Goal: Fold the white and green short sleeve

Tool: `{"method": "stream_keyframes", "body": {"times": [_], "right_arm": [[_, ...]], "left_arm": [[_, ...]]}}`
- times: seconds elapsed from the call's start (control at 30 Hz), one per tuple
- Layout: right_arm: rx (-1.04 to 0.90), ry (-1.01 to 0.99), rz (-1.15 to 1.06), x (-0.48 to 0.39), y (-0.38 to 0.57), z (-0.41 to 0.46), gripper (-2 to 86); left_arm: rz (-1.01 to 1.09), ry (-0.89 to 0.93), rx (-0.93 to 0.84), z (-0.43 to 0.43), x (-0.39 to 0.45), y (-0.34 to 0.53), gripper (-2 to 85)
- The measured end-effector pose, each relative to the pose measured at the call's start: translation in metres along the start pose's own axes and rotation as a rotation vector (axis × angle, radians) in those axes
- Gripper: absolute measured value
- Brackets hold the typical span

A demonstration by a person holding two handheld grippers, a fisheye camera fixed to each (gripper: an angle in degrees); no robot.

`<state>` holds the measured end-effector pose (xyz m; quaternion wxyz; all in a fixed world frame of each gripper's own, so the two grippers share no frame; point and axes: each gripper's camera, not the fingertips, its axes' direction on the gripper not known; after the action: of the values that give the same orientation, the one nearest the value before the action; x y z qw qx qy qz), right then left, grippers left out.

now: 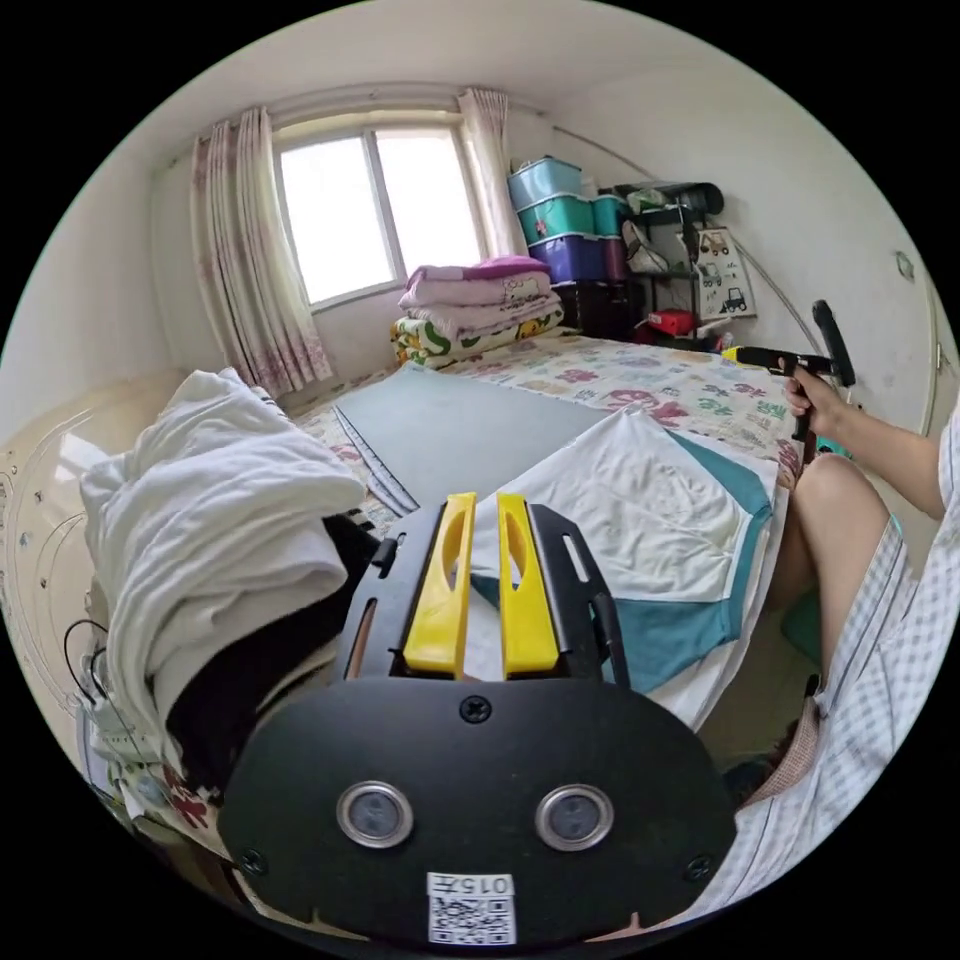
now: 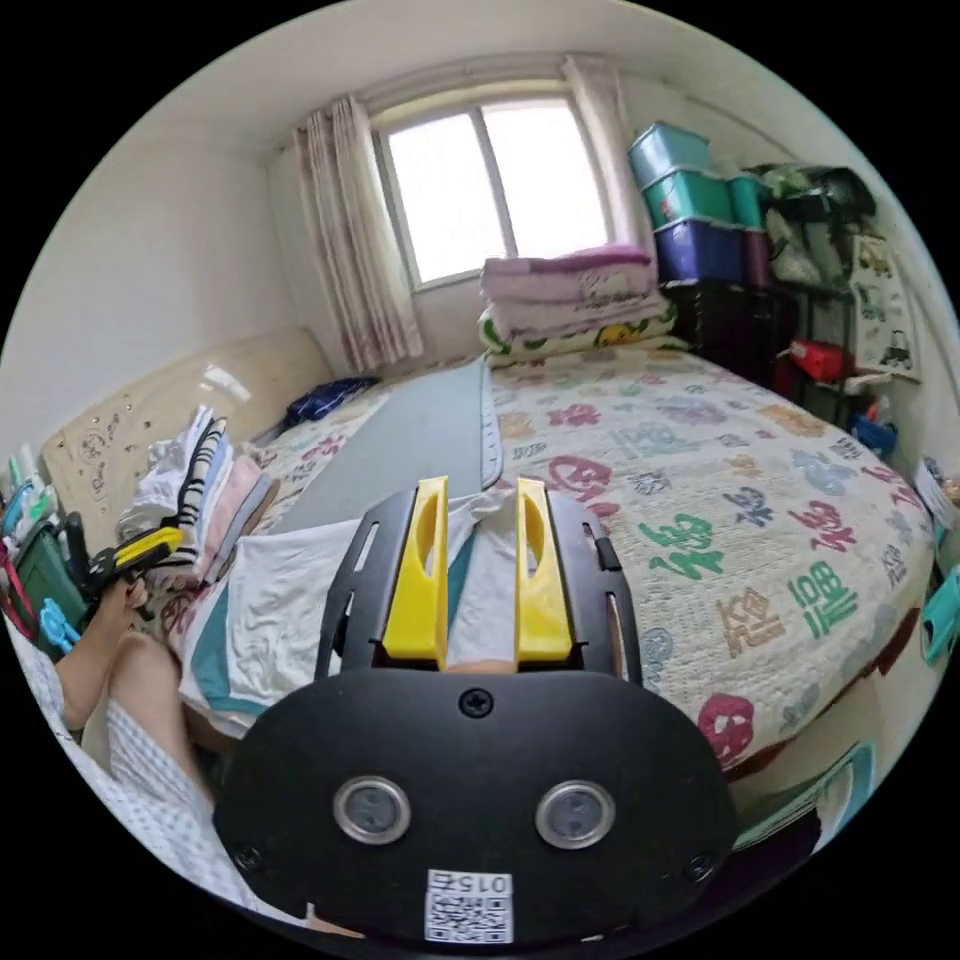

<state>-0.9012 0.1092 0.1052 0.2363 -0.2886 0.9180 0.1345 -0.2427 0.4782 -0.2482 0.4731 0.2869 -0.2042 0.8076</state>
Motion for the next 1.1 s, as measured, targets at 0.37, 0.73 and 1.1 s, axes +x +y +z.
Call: {"method": "stream_keyframes", "body": {"times": [0.37, 0.73, 1.1], "right_arm": [[0.253, 0.236, -0.325, -0.025, 0.076, -0.033, 26.1], [0.219, -0.086, -0.114, 0.055, 0.087, -0.039, 33.7], [0.240, -0.118, -0.007, 0.123, 0.075, -0.041, 31.8]], "left_arm": [[-0.230, 0.011, 0.245, -0.048, -0.004, 0.108, 23.0], [-0.365, 0.044, 0.351, -0.064, -0.016, 0.157, 31.9], [-0.380, 0.058, 0.352, -0.063, -0.019, 0.184, 30.7]]}}
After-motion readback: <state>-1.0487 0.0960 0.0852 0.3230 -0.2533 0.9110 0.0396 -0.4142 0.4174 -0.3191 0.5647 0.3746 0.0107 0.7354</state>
